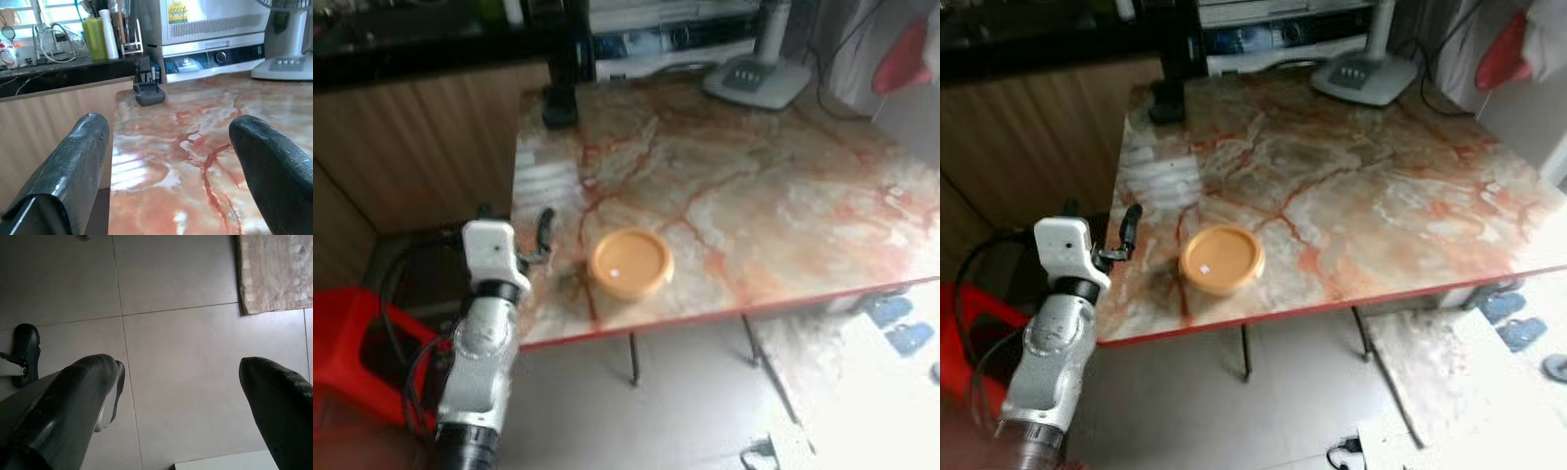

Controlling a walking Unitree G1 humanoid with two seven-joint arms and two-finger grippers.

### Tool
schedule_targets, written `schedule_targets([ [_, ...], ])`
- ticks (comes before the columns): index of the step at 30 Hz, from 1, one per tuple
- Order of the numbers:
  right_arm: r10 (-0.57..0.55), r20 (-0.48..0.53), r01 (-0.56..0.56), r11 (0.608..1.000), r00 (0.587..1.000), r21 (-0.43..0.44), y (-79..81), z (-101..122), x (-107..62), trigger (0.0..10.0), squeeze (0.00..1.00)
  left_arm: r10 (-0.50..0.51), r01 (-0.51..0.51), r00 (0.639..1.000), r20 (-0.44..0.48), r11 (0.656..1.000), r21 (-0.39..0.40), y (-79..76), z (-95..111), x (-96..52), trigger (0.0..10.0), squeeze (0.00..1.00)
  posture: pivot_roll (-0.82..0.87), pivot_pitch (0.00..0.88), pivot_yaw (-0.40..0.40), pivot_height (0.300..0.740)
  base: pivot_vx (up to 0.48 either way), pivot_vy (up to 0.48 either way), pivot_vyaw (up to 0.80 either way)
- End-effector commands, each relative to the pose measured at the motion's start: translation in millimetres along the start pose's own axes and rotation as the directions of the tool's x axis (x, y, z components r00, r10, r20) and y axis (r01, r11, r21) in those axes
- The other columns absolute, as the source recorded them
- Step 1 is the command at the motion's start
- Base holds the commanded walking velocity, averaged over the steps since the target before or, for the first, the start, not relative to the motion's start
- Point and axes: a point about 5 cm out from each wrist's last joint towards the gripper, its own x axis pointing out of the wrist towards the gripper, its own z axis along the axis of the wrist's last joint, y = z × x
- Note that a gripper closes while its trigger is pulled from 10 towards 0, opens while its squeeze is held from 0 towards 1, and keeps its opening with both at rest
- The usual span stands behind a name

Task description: Restocking fridge

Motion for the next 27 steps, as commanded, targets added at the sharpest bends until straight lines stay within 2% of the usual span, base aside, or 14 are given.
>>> schedule_targets([
  [1,0.011,0.003,-0.011,1.000,1.000,0.006,3.8,2.1,0.9,10.0,0.00,0.015,-0.015,1.000,-0.006,1.000,0.007,6.4,-0.8,-0.5,10.0,0.00,0.04,0.052,0.026,0.740,0.000,0.000,0.00],
  [9,0.014,0.001,-0.014,1.000,1.000,-0.001,4.6,2.3,1.0,10.0,0.00,0.009,-0.009,1.000,-0.009,1.000,0.005,5.3,-1.0,1.1,10.0,0.00,0.04,0.032,0.027,0.740,0.000,0.000,0.00],
  [27,0.015,-0.001,-0.015,1.000,1.000,-0.002,5.1,2.5,1.1,10.0,0.00,0.010,-0.010,1.000,-0.005,1.000,0.006,5.9,0.2,5.6,10.0,0.00,0.04,0.026,0.031,0.740,0.000,-0.334,0.00],
])
